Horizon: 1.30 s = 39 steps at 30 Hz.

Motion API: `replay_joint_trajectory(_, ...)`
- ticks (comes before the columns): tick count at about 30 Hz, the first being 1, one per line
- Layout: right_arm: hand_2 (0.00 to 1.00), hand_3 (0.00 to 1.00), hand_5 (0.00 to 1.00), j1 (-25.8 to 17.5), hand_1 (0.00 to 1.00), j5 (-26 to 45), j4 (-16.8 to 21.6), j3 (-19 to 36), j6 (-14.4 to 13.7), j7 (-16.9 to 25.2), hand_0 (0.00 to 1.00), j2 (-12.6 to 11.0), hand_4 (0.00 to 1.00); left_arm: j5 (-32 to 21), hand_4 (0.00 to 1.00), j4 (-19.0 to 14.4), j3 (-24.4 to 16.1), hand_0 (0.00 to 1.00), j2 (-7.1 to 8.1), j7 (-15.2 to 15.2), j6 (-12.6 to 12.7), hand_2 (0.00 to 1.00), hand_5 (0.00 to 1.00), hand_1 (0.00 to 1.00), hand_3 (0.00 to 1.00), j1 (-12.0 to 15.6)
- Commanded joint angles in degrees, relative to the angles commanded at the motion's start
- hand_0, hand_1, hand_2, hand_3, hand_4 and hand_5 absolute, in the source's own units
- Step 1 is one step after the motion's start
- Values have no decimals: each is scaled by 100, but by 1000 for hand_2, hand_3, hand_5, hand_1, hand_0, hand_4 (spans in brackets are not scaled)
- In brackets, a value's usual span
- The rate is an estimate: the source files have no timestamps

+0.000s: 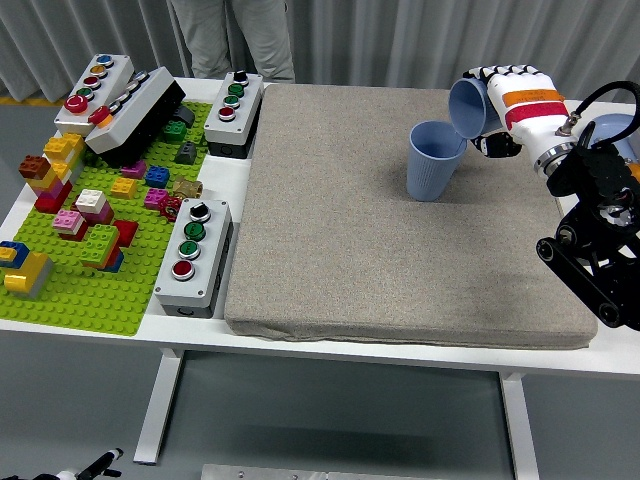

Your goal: Pick cup pour cup place

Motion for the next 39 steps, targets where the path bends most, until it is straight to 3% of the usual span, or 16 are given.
replay_joint_trajectory(12,580,652,69,-23,723,161,38,91,11,-9,858,26,738,-4,645,0,12,827,-1,1,-1,884,998,828,816,4)
replay_joint_trajectory(19,579,651,68,-55,722,942,92,407,12,141,857,11,737,-17,644,0,15,828,-9,-2,3,884,998,828,817,7)
replay_joint_trajectory(26,581,650,72,-158,721,2489,42,876,-77,565,854,15,737,-15,643,0,18,828,-17,-3,-1,884,998,828,817,-3)
replay_joint_trajectory(33,584,650,75,-354,722,4114,-105,1432,324,937,856,69,735,-22,642,0,23,828,-29,-7,-2,884,998,828,817,0)
replay_joint_trajectory(39,587,651,76,-527,723,5560,-169,1842,623,988,856,130,736,-10,642,0,18,828,-44,-9,-4,884,998,829,817,1)
